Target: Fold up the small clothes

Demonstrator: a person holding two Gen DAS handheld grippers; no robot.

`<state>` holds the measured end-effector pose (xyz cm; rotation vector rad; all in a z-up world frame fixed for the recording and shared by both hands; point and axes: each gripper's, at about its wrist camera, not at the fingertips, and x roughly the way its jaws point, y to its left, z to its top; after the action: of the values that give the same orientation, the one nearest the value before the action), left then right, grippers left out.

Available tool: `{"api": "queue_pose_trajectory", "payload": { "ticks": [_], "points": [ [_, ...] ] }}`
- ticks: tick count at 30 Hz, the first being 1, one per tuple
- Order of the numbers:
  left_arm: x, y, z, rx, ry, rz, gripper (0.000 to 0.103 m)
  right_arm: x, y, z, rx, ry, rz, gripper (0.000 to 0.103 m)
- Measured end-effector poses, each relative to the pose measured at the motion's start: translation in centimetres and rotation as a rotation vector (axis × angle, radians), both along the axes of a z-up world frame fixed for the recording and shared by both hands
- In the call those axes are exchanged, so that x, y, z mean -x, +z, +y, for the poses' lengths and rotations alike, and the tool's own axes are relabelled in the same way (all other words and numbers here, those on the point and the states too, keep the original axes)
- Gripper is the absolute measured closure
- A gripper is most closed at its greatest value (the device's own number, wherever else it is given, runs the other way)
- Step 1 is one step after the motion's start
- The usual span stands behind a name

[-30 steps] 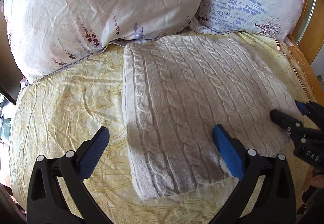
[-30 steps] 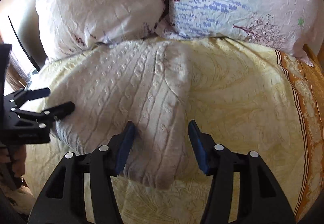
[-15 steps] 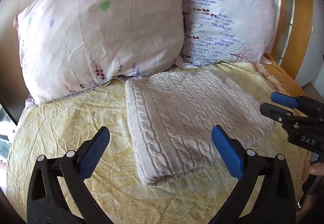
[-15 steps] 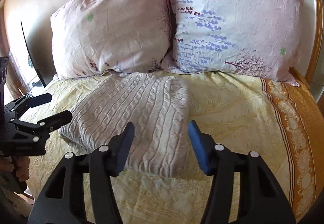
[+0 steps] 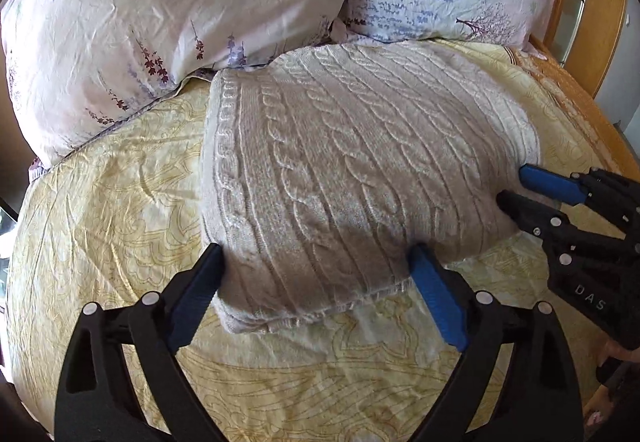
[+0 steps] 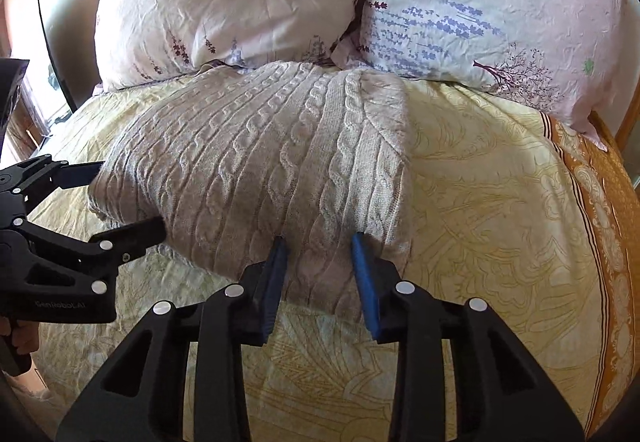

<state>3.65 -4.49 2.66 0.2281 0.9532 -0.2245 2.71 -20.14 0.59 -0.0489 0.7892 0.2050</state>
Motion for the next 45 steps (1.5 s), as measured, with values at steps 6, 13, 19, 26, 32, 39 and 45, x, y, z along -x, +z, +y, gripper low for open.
{"api": "queue_pose_trajectory", "payload": {
  "ticks": [6,13,19,26,32,39,45],
  "points": [
    [2.8,4.1,3.5,0.094,0.053,-0.110,0.005,2.7,3.0,-2.8,-0.120,-0.107,-0.074,0.047],
    [3.4,3.8,7.6,0.075,0.223,-0.079,0.003,4.6,2.7,-4.0,-0.107,-0.219,-0.086,0.013],
    [3.7,2.1,6.8,0.049,0.215,-0.016,0.003,4.3,0.8,-2.1,-0.078,-0.187,-0.012,0.008],
    [3.6,0.5,5.1,-0.012,0.181,0.018,0.003,3.7,-1.6,-0.6,-0.041,-0.176,0.083,0.005],
    [3.2,-0.4,5.4,0.008,0.200,0.062,0.002,3.5,-2.2,-0.4,-0.022,-0.181,0.109,0.005],
    [3.1,-0.5,5.6,0.040,0.211,0.080,0.002,3.3,-2.3,-0.1,0.008,-0.177,0.111,0.002],
    [2.9,-0.5,5.7,0.042,0.204,0.084,0.002,3.0,-2.4,0.2,0.024,-0.183,0.116,0.001]
  ]
}}
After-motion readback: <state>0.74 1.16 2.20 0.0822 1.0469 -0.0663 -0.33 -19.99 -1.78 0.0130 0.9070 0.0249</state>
